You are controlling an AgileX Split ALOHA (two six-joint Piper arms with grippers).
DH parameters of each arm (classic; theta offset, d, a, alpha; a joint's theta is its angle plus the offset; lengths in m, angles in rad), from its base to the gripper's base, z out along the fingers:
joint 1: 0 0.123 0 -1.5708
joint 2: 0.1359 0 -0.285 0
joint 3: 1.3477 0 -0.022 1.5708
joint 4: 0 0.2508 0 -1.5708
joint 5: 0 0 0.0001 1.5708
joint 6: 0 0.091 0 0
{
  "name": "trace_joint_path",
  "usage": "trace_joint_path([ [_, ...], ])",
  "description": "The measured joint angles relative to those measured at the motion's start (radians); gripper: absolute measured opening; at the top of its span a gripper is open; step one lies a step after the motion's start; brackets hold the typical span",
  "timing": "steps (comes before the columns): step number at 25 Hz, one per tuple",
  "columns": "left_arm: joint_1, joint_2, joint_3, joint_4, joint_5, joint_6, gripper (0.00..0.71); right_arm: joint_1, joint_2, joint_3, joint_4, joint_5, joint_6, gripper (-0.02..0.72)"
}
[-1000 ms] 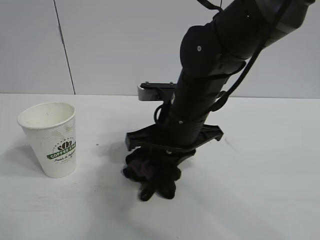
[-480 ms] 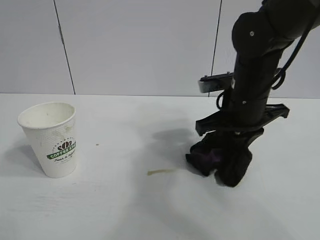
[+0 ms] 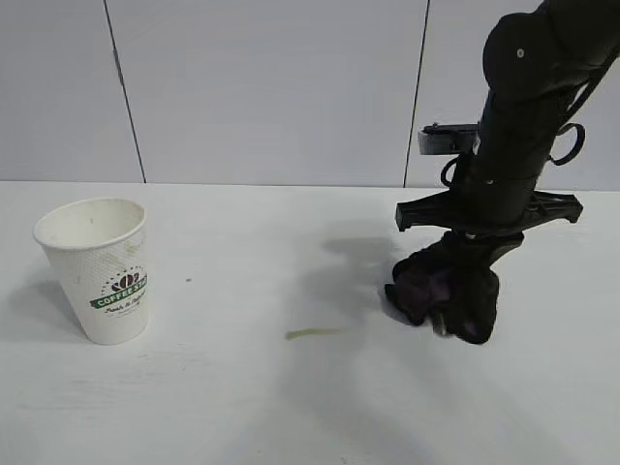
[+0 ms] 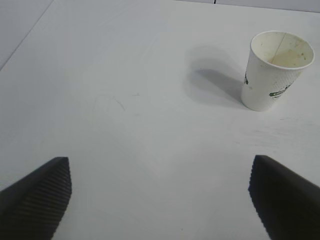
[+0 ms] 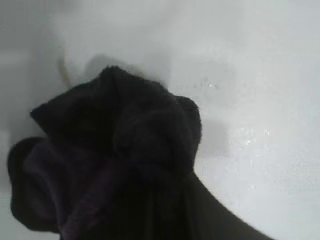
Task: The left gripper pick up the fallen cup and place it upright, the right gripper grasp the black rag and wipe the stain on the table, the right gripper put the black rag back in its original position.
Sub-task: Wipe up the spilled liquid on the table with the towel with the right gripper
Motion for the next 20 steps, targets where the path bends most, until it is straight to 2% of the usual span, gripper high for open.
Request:
trace_joint_path([
  [3, 0.000, 0.000, 0.000, 0.000, 0.000, 0.000, 0.696, 0.000, 0.018, 0.000, -0.002, -0.095, 0.036, 0.043],
  [5, 0.000, 0.000, 0.000, 0.000, 0.000, 0.000, 0.696, 0.000, 0.040, 0.000, -0.027, -0.130, 0.040, 0.043],
  [10, 0.000, 0.000, 0.000, 0.000, 0.000, 0.000, 0.696, 0.003, 0.078, -0.001, -0.131, -0.153, 0.049, 0.043],
  [13, 0.000, 0.000, 0.000, 0.000, 0.000, 0.000, 0.696, 0.003, 0.079, -0.001, -0.152, -0.154, 0.089, 0.043],
  [15, 0.000, 0.000, 0.000, 0.000, 0.000, 0.000, 0.696, 0.004, 0.080, -0.001, -0.130, -0.154, 0.101, 0.043],
  [17, 0.000, 0.000, 0.000, 0.000, 0.000, 0.000, 0.696, 0.009, 0.080, -0.002, -0.077, -0.150, 0.087, 0.043],
  [20, 0.000, 0.000, 0.000, 0.000, 0.000, 0.000, 0.696, 0.047, 0.080, -0.008, 0.037, -0.122, -0.017, 0.043],
])
